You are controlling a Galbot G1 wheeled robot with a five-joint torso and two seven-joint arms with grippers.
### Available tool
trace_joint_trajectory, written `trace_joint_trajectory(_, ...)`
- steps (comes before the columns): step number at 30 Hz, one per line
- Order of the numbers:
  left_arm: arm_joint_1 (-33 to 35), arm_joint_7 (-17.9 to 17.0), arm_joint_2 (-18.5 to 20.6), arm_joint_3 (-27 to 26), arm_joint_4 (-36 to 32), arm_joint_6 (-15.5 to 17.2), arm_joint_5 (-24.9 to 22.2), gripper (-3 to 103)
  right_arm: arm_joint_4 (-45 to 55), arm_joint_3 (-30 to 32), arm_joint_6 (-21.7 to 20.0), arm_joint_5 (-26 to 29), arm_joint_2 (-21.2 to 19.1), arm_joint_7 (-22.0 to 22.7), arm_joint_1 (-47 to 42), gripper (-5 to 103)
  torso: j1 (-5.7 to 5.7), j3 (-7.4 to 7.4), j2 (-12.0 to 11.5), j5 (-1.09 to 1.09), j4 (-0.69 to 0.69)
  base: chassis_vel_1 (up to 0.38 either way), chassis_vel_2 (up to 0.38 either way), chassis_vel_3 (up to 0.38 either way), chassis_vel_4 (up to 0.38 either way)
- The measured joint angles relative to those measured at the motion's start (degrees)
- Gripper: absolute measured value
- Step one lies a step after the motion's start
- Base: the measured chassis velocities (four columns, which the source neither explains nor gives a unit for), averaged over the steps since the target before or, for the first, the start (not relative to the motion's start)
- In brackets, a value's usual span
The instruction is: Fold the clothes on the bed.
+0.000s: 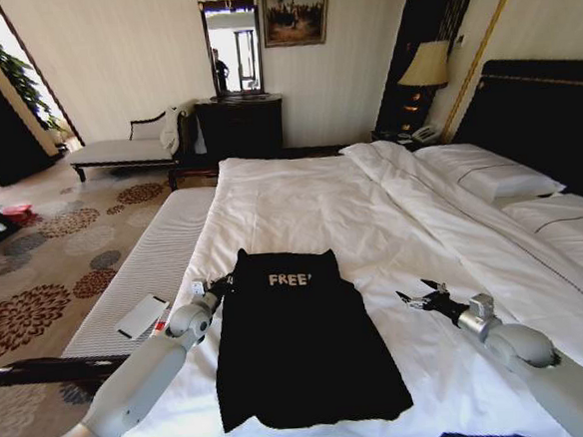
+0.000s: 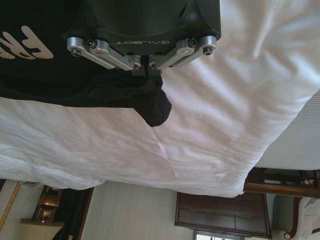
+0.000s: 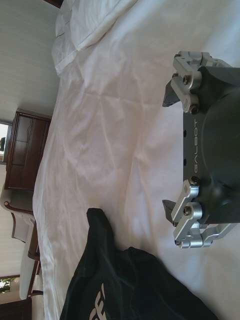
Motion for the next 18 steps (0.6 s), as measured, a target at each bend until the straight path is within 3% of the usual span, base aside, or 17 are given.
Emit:
trace_joint_trajectory(11,-1.36,-1.49,0.58,2.98,-1.89,1.08,-0.51,-2,0.06,0.19,0.25,-0.02,0.13,-0.20,-0.18,100,0.00,0.00,0.00,0.00,-0.01,0.000,0.000,0.000,0.000)
trace_joint_trajectory(18,-1.79,-3.46,1.89,4.25,-5.00,2.36,-2.14,17,0.39,0.32,0.28,-0.13,0.37,-0.24,-0.27,100,0.00,0.00,0.00,0.00,0.00,0.000,0.000,0.000,0.000)
